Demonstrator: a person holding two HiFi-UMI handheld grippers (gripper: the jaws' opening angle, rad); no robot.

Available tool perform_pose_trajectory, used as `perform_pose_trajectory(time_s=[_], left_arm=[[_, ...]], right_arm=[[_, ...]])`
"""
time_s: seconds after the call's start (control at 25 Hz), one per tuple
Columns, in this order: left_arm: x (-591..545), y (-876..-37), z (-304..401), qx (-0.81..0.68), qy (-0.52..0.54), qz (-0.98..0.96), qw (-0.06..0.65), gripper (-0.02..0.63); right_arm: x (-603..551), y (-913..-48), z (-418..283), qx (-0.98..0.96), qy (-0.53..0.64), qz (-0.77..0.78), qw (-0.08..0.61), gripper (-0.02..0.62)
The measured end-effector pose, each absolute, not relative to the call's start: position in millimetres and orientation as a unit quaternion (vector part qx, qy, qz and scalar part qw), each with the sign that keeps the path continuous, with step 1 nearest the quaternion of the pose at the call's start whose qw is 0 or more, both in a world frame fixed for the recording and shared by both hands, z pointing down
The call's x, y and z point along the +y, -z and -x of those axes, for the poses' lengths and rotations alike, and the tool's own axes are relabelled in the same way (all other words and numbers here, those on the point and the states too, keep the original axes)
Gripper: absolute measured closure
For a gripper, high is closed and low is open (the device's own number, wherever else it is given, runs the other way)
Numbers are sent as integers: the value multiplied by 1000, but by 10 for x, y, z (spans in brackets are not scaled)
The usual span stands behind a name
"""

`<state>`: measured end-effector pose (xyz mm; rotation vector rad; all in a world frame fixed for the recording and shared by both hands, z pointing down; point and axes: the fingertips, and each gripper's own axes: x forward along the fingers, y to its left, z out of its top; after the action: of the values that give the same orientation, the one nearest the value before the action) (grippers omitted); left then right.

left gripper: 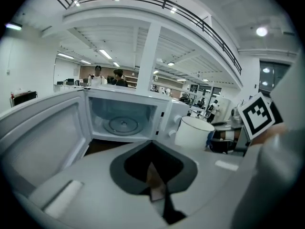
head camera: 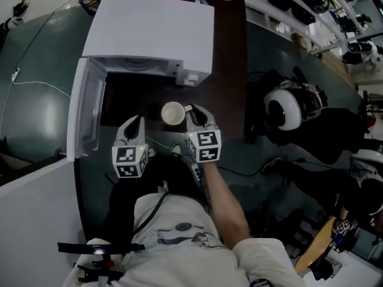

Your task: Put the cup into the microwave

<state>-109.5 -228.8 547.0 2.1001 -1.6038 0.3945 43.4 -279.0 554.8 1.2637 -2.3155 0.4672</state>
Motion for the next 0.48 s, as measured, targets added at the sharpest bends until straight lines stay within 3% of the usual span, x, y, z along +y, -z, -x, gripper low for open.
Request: perform_pose_trajectory(time_s=[0.48], left_arm=[[-2178, -5423, 1756, -647, -110, -720, 224, 609]], right_arm=[[-2721, -5426, 540, -876, -156, -396, 228, 555]])
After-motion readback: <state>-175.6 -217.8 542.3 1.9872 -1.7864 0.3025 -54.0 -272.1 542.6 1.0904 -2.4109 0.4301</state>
